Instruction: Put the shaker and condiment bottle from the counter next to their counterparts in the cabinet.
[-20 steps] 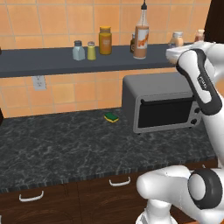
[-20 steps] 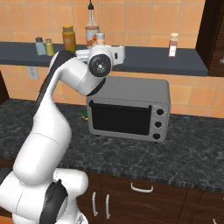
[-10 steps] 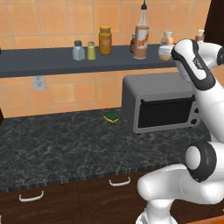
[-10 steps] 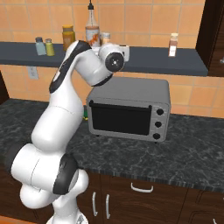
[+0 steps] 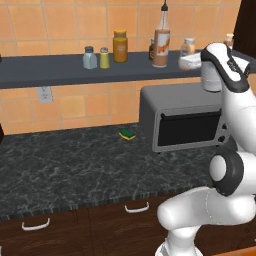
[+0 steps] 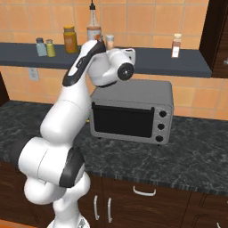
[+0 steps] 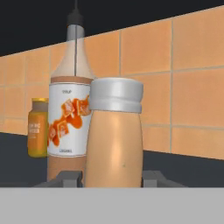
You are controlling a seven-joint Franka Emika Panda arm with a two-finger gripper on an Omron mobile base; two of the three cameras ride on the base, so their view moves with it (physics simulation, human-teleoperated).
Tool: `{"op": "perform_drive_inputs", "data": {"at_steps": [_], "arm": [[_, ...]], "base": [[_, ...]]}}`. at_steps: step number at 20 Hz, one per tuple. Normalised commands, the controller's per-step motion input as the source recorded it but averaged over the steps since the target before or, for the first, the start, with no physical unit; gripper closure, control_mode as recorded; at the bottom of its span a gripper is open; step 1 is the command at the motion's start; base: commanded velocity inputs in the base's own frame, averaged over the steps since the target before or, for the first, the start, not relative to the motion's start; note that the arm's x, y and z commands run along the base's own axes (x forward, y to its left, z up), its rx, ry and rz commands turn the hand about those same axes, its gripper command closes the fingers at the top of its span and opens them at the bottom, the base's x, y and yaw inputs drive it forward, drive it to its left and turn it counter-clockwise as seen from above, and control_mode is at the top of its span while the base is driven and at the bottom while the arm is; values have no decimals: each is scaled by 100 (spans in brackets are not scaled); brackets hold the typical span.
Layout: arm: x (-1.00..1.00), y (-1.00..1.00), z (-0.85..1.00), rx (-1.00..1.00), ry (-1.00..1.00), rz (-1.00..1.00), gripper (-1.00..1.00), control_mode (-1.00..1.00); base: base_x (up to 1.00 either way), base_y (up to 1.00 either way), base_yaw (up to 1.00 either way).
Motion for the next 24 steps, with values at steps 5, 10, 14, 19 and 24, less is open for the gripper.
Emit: {"op": "perform_drive_inputs", "data": {"at_steps": [5,10,14,19,24], "arm": [[33,0,-3,0,-2,0,100,-100],[34,0,0,0,0,0,100,-100],[41,0,-8,0,0,1,100,-100],[43,0,-7,0,0,1,-100,-100],[15,0,0,0,0,0,-100,-100]], "base": [[0,0,0],[0,0,0],[0,0,0],[0,0,0],[0,0,0]]}}
